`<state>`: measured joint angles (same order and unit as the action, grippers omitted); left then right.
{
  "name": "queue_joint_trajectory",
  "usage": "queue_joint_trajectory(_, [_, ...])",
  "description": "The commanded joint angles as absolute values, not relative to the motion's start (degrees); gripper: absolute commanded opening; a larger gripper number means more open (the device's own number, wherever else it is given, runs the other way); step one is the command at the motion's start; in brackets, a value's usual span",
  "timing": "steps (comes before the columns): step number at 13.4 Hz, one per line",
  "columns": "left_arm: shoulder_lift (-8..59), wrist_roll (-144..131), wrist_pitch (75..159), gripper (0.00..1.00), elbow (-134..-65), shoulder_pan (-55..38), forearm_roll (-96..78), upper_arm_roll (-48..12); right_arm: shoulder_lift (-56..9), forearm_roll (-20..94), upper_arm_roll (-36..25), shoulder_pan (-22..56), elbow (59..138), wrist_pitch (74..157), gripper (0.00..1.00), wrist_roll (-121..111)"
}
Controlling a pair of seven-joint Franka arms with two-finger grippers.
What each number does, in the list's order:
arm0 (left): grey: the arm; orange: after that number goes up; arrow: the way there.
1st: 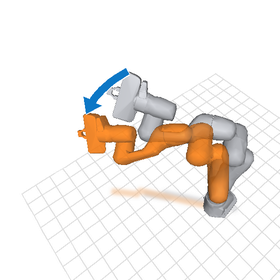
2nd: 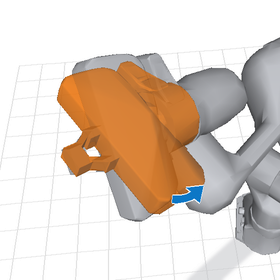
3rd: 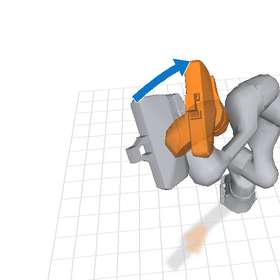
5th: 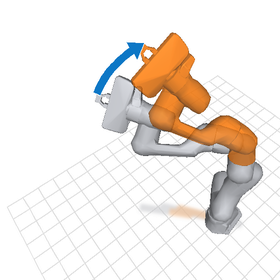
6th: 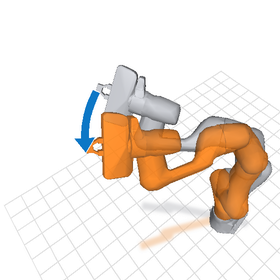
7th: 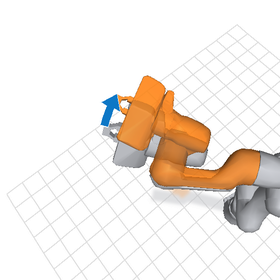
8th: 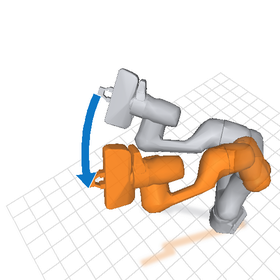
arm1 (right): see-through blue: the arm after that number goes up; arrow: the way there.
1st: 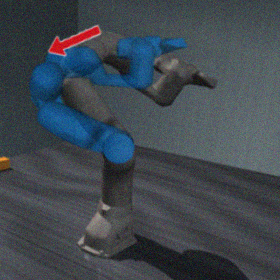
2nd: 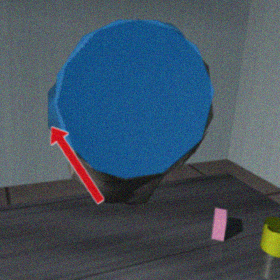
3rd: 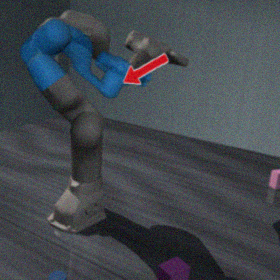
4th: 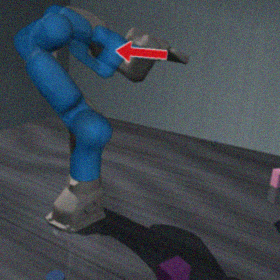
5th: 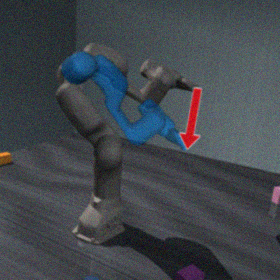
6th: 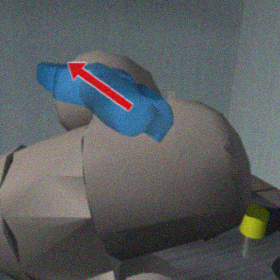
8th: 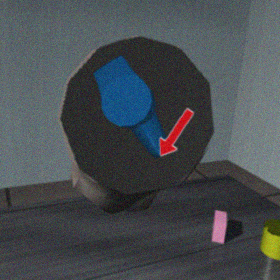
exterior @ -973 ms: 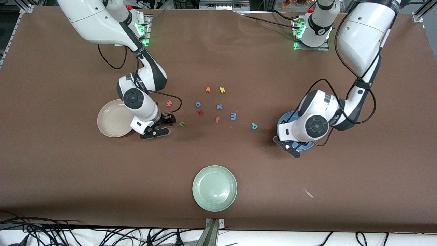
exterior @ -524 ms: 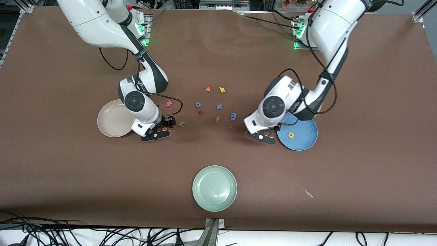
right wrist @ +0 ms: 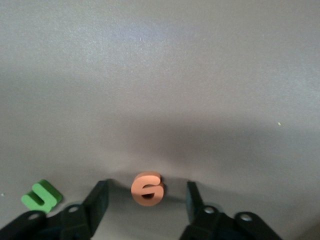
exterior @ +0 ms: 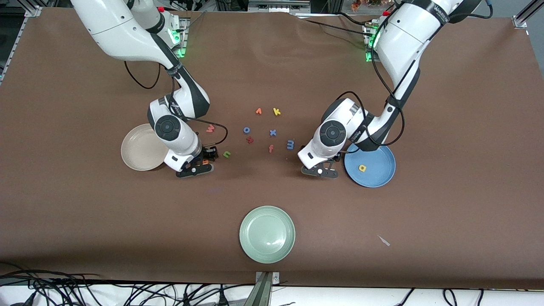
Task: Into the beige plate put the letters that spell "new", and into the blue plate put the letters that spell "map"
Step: 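Grasp the teal P with the left gripper while the right gripper grasps the orange 6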
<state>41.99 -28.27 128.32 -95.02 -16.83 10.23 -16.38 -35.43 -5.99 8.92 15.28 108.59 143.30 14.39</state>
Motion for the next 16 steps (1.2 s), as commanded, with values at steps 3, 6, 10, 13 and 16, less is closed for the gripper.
queue_joint_trajectory(3, [43.1,-27.9,129.0,0.79,-95.2,-16.9,9.6,-16.3,-36.6,-6.9,8.7,15.6,107.5,143.2,0.56,14.1])
queue_joint_trajectory(6, [43.6,-28.0,129.0,0.59,-95.8,-17.0,9.6,-16.3,-36.6,-6.9,8.7,15.6,107.6,143.2,0.43,14.1])
queue_joint_trajectory(10, [42.8,-28.0,128.1,0.03,-95.5,-16.2,9.6,-16.2,-36.9,-6.9,8.8,15.6,107.4,143.2,0.31,14.2])
queue_joint_trajectory(13, [39.5,-28.3,124.9,0.04,-94.8,-16.1,9.5,-16.0,-36.6,-6.4,8.8,15.6,107.0,142.7,0.24,14.0])
queue_joint_trajectory(16, [34.4,-23.7,115.9,0.06,-94.9,-13.7,9.6,-15.9,-34.9,-5.8,8.8,15.6,103.3,133.5,0.21,14.2])
